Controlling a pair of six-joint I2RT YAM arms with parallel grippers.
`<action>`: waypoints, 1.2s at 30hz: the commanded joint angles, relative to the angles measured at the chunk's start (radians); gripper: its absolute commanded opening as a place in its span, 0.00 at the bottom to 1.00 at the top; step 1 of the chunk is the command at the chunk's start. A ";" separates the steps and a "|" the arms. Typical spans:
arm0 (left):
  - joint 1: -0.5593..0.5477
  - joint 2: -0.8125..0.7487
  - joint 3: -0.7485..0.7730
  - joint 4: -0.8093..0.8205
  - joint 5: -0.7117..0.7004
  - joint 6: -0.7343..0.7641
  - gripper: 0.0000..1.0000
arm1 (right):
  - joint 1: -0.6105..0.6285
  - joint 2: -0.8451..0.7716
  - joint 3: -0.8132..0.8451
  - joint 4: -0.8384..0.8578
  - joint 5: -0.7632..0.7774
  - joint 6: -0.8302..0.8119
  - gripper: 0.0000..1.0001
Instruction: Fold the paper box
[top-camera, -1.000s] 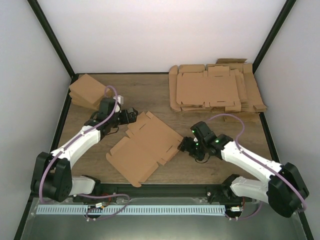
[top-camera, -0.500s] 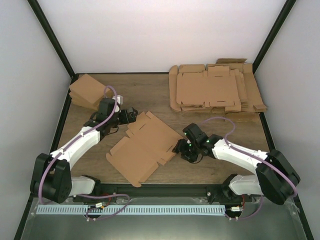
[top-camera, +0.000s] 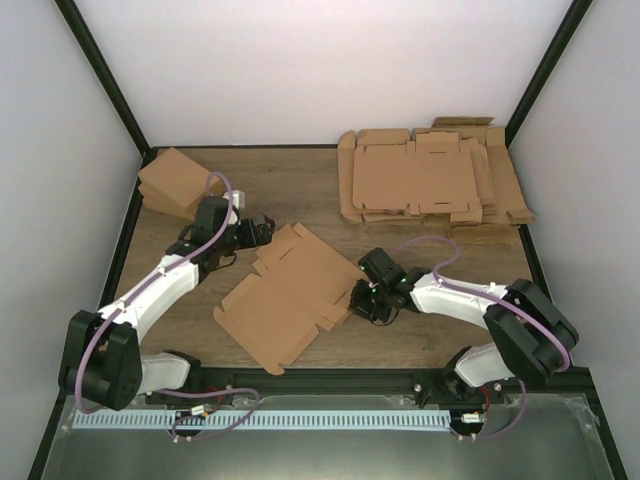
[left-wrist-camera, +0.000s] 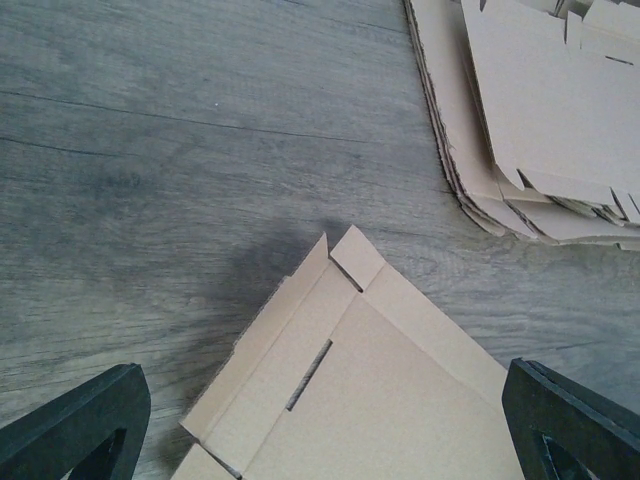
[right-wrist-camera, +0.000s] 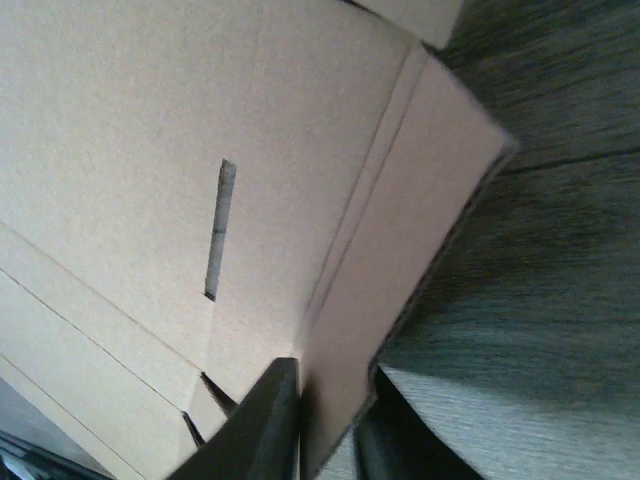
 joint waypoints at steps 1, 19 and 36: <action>-0.005 -0.022 -0.003 0.008 -0.006 0.016 0.99 | 0.004 -0.001 0.043 -0.010 0.044 -0.058 0.09; -0.005 -0.087 0.140 -0.102 0.010 0.062 1.00 | 0.000 -0.041 0.264 -0.103 0.282 -0.839 0.01; -0.002 -0.200 0.387 -0.324 -0.056 0.117 1.00 | 0.002 -0.354 0.105 0.244 0.396 -0.999 0.01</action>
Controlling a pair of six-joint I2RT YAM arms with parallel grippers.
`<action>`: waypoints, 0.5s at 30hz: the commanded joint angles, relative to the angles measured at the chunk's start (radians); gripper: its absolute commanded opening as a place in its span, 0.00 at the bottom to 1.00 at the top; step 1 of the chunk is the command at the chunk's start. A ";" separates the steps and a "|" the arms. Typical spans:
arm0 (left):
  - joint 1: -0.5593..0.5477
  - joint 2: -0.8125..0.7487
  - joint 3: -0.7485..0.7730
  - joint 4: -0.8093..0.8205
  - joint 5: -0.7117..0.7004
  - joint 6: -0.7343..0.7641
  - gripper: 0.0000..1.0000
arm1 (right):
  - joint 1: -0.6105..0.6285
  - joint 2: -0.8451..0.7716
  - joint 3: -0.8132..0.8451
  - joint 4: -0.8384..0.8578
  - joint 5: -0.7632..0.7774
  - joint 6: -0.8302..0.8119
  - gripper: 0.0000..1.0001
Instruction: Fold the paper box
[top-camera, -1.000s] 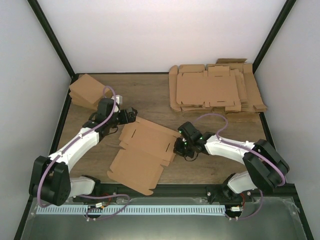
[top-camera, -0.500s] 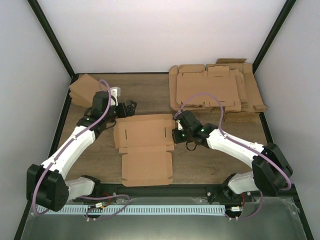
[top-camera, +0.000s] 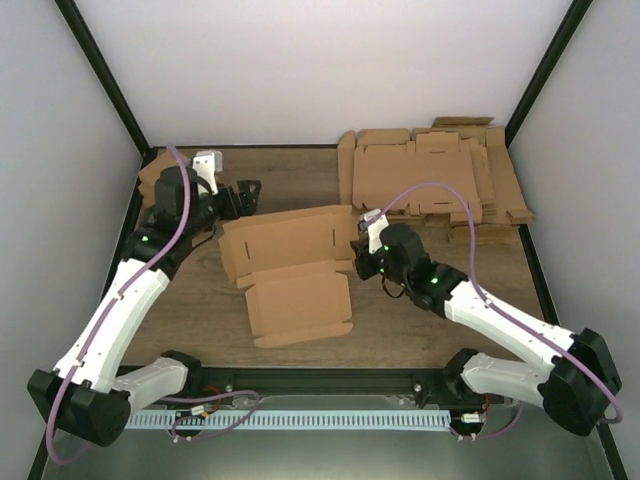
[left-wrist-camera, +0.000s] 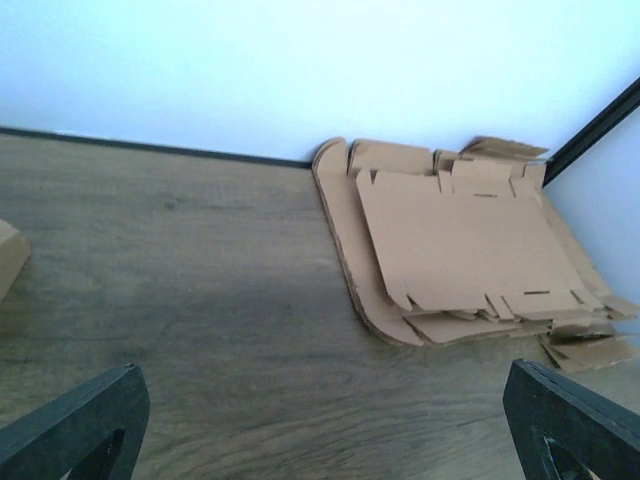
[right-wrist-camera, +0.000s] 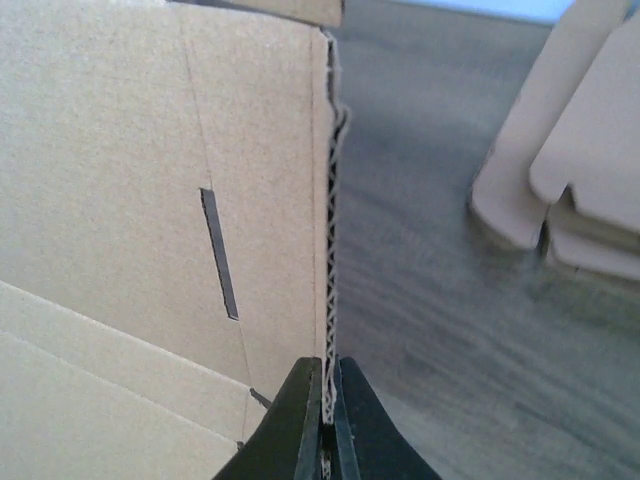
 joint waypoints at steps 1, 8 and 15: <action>-0.002 -0.022 0.072 -0.068 -0.015 0.039 1.00 | 0.003 -0.074 -0.016 0.100 0.053 -0.045 0.01; -0.001 -0.036 0.153 -0.123 -0.045 0.065 1.00 | 0.003 -0.099 -0.065 0.156 -0.009 -0.121 0.01; 0.000 -0.035 0.186 -0.147 -0.049 0.066 1.00 | 0.004 -0.032 -0.065 0.156 0.008 -0.105 0.01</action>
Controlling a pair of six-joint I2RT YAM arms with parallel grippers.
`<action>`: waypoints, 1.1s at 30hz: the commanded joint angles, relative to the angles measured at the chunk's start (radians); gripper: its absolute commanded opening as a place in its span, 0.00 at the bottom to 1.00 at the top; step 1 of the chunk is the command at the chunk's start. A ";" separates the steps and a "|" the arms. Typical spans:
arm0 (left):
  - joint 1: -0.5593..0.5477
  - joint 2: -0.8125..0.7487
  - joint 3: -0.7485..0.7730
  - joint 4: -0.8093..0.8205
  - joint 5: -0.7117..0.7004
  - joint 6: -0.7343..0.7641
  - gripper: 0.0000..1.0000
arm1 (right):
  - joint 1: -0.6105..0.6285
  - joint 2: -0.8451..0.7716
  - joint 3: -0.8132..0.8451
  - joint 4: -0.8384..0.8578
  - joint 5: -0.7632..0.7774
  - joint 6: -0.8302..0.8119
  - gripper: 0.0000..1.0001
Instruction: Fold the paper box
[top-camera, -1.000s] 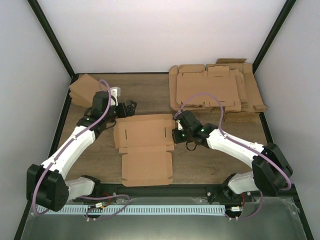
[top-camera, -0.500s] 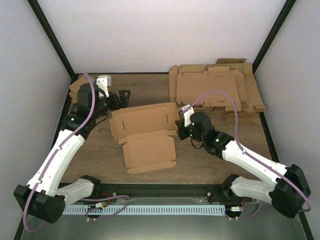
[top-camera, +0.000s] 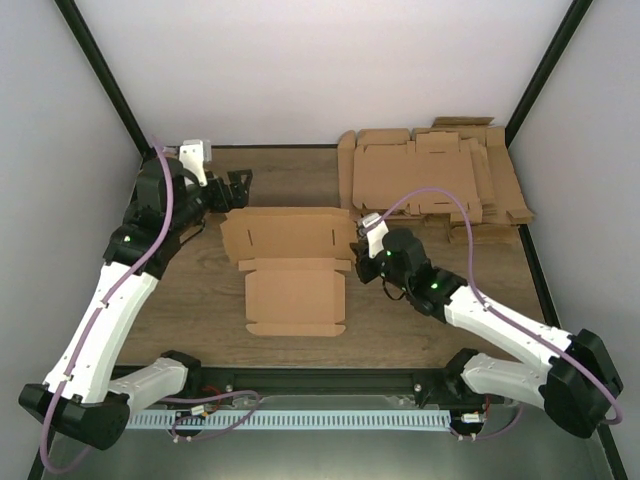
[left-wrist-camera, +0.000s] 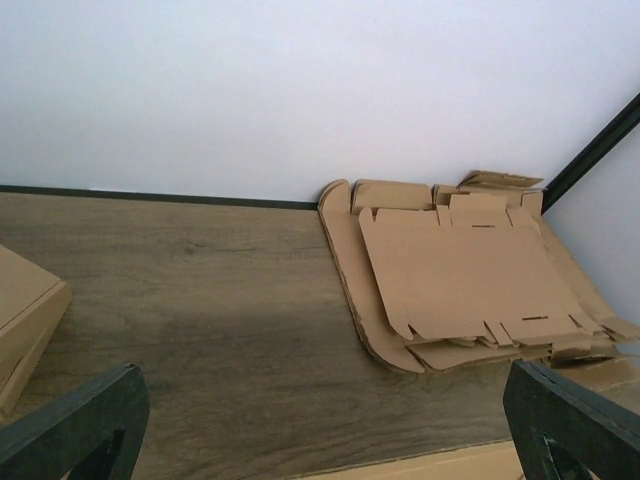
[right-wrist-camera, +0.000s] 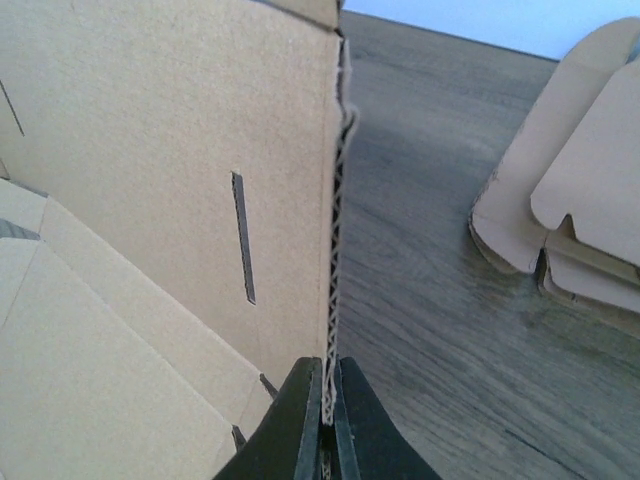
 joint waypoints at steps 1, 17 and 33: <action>0.001 -0.004 0.028 -0.031 0.002 0.014 1.00 | 0.003 0.019 -0.003 0.046 0.003 -0.009 0.01; 0.004 0.008 -0.010 -0.015 0.043 0.004 1.00 | 0.003 -0.067 -0.090 0.085 -0.023 0.002 0.01; 0.005 0.020 -0.014 -0.008 0.051 0.006 1.00 | 0.004 -0.083 -0.119 0.119 -0.078 -0.012 0.01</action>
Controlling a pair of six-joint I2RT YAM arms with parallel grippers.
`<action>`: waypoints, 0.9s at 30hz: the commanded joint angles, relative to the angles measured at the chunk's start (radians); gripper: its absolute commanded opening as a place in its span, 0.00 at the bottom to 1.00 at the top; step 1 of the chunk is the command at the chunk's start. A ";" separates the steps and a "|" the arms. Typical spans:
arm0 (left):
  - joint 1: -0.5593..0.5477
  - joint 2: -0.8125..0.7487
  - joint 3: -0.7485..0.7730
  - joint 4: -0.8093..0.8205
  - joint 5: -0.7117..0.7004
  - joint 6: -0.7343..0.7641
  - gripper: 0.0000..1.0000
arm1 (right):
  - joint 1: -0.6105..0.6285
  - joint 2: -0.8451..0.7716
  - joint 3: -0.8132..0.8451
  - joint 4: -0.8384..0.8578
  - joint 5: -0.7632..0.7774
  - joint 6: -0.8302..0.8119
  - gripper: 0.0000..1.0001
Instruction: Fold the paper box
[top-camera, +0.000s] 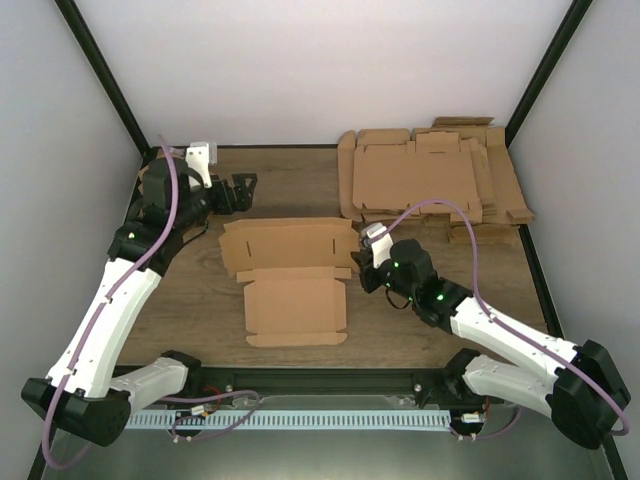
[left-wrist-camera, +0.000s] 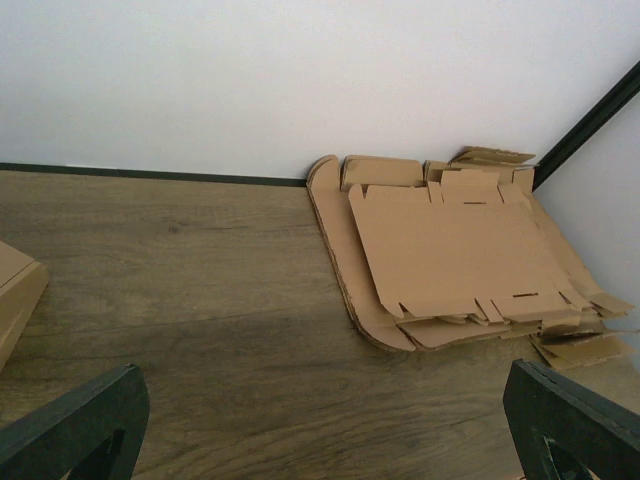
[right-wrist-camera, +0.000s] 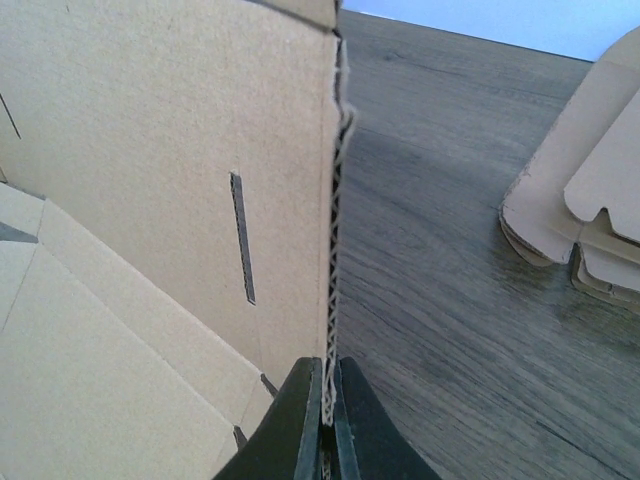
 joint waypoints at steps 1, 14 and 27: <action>0.004 0.004 -0.010 0.009 0.007 0.007 1.00 | 0.004 -0.020 -0.010 0.050 -0.024 -0.014 0.01; 0.045 0.061 0.013 -0.002 0.094 -0.008 1.00 | 0.004 -0.012 -0.061 0.158 -0.063 -0.059 0.01; 0.165 0.256 0.055 -0.076 0.435 0.098 0.97 | 0.060 0.136 -0.066 0.327 0.033 -0.186 0.01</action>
